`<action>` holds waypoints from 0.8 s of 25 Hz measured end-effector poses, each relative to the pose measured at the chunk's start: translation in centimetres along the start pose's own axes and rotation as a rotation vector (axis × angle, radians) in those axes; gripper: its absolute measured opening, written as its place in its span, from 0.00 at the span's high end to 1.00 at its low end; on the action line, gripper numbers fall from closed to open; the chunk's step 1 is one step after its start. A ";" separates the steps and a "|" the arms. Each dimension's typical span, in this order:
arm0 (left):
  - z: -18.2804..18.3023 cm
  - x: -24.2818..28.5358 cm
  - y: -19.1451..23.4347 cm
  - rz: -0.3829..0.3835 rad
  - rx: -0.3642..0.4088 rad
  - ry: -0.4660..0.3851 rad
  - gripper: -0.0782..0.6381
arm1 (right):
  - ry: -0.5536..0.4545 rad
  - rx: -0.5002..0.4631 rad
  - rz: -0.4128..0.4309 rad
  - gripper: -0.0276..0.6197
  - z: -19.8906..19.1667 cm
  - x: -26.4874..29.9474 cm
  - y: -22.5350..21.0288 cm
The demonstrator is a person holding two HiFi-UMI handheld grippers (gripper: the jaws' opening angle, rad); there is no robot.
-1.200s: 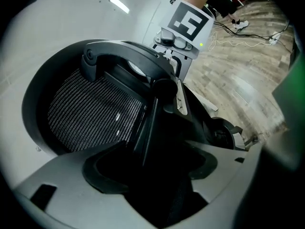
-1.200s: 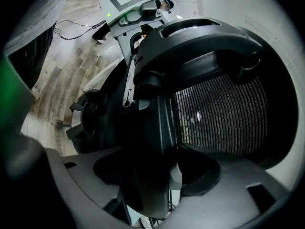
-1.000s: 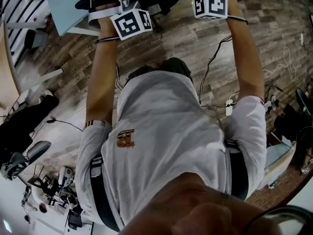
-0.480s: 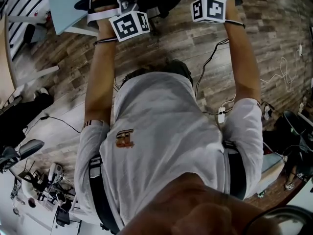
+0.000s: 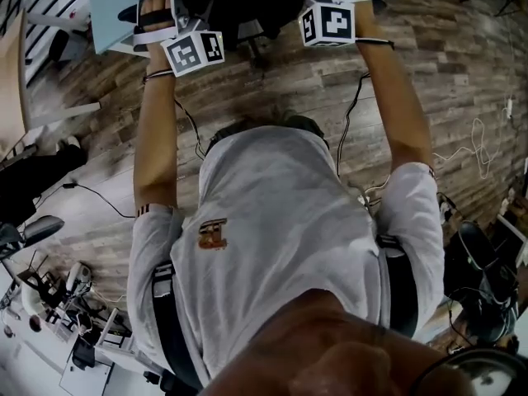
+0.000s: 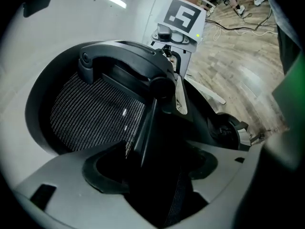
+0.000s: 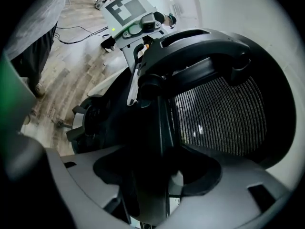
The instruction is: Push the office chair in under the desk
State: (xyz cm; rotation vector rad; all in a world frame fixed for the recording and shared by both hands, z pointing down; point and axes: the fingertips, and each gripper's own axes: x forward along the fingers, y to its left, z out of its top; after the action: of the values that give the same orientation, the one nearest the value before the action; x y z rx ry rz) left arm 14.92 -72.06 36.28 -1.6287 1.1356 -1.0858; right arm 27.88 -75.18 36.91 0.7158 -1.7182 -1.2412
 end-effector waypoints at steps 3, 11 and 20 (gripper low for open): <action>0.5 -0.7 -0.2 -0.011 0.016 0.022 0.42 | -0.008 0.007 0.015 0.55 0.2 -0.9 0.0; 3.0 -3.8 -0.6 -0.004 -0.075 0.071 0.42 | -0.115 0.103 0.006 0.55 0.3 -5.3 -1.2; 10.0 -10.3 1.0 0.075 -0.497 -0.005 0.42 | -0.446 0.587 0.079 0.55 2.1 -14.6 -2.7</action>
State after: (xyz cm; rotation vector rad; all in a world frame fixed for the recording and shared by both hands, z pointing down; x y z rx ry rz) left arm 22.06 -60.82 30.85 -1.9402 1.5370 -0.7859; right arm 32.46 -63.02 29.52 0.7242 -2.5060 -0.8776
